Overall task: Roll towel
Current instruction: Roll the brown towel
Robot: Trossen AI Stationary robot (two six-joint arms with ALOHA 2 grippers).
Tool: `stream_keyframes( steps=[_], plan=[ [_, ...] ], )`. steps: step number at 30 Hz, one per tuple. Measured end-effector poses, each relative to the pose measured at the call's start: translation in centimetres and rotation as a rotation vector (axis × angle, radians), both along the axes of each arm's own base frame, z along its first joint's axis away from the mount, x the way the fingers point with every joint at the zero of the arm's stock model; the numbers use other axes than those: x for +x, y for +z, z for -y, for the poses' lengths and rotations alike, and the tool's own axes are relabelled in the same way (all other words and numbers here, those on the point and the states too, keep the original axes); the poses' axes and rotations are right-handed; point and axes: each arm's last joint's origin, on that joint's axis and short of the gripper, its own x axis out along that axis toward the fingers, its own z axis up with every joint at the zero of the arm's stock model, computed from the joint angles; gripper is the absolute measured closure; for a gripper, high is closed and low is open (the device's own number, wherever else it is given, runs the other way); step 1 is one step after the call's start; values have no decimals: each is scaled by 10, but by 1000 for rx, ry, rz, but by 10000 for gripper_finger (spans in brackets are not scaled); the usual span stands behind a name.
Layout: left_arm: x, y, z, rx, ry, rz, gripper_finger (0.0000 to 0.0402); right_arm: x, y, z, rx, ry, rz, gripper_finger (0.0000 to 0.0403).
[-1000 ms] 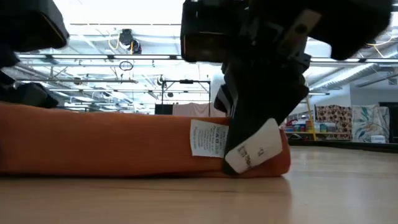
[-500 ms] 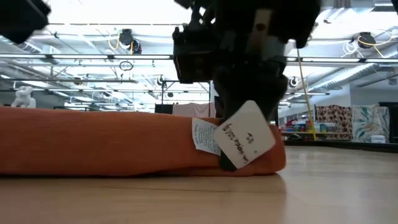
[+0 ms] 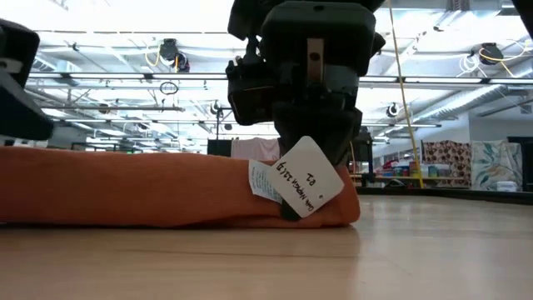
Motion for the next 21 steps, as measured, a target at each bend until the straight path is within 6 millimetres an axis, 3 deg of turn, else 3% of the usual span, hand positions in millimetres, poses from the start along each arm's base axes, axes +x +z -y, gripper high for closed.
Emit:
stream_keyframes(
  steps=[15, 21],
  plan=[
    [-2, -8, -11, 63, 44, -80, 180, 0, 0, 0, 3, 3, 1, 394],
    [-2, -15, -25, 69, 142, -148, 180, 0, 0, -2, 3, 11, 3, 394]
  ],
)
